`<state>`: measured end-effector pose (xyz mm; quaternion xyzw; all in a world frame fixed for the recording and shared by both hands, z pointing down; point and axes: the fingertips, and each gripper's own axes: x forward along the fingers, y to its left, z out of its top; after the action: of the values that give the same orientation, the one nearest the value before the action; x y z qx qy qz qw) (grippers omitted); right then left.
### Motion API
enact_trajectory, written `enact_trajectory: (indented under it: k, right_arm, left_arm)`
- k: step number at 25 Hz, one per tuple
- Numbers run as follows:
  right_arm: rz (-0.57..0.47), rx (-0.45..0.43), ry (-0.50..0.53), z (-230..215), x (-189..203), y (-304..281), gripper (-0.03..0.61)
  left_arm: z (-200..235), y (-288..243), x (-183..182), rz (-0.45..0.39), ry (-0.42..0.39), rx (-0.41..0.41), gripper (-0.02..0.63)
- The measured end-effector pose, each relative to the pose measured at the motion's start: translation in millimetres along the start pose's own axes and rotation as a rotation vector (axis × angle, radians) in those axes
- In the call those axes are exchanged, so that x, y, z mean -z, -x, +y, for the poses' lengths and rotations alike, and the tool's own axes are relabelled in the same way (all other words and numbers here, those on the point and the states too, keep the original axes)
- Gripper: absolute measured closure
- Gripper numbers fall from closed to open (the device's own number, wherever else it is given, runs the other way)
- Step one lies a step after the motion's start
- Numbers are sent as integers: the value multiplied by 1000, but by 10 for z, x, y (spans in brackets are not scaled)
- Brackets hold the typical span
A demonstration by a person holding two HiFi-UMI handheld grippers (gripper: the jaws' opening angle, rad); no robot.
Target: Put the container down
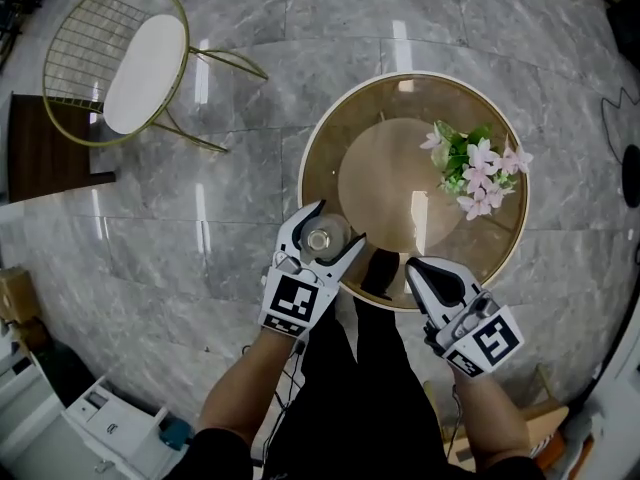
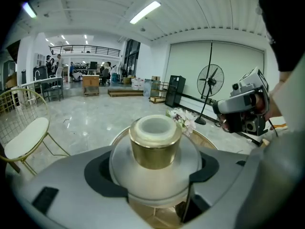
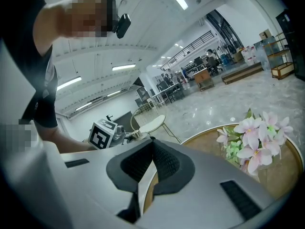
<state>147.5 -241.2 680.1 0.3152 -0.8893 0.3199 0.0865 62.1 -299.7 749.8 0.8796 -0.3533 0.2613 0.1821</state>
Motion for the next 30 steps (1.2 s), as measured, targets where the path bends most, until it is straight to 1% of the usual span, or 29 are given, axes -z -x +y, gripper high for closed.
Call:
enact_trajectory:
  k: [7,14,18,21,24,30]
  right_arm:
    - [51,-17,-33,-157,447,-102,563]
    - [59,-5,-47,-376,667,-152,563]
    - [62,-7,-59,-445,769,-195,563]
    - [73,-11,-69,-441,835,-223,563]
    - [79,-11,-74,-451,868,-237,563]
    - [78,6,-85,-501,908,-217,563]
  left_arm:
    - [39,-414,487,36,11,-1,270]
    - [37,-768,834,68,-14,12,270]
    - [55,-949,954,83,-37,14,270]
    - [78,-1057,1028,91,-40,14,270]
    - [96,-1154,1066,94,-43,19,270]
    - [78,-1318,1145,116,-77,34,270]
